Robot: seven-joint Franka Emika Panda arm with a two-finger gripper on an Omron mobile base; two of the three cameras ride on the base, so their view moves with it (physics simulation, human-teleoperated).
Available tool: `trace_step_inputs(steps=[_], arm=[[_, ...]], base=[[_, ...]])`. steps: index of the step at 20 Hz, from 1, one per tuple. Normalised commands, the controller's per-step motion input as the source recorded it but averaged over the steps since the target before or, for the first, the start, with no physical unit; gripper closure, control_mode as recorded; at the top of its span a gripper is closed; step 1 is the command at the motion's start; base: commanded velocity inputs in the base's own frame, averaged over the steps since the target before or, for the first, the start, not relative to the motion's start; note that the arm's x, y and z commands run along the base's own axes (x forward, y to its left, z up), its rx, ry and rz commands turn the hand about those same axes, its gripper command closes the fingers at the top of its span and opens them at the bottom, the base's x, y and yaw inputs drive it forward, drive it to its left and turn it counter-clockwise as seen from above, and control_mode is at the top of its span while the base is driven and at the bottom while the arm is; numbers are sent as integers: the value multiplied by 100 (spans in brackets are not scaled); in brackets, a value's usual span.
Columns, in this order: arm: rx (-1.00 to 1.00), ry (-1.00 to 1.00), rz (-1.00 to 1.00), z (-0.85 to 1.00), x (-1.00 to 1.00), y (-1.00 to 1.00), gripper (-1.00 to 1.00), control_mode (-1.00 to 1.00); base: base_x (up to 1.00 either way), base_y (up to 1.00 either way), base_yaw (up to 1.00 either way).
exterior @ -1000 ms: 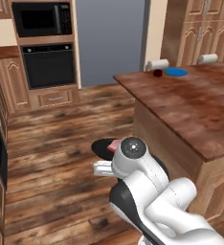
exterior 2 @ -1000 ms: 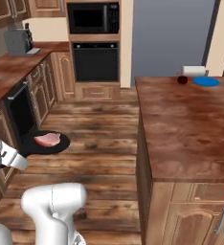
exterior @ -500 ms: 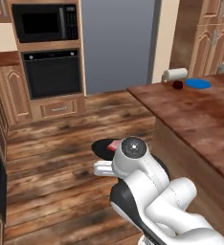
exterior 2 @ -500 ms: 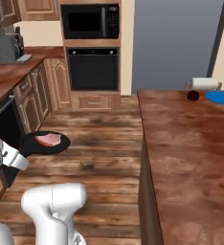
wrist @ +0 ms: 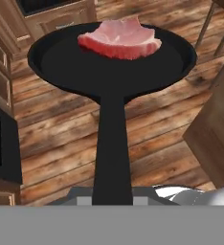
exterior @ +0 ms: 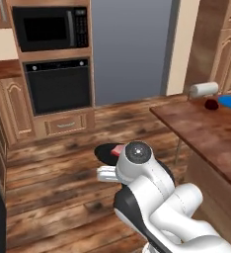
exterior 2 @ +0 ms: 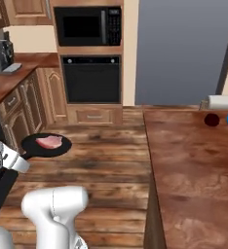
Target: Pick up the pan with the steak in it and place it on the dining table. Then place the steak on the plate.
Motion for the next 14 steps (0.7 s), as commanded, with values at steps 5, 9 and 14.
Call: trace_step_inputs(steps=[5,9,14], arm=[[0,0,0,0,0,0,100,100],[0,0,0,0,0,0,100,100],[0,0,0,0,0,0,100,100]], base=[[100,20,0],[100,20,0],[100,21,0]])
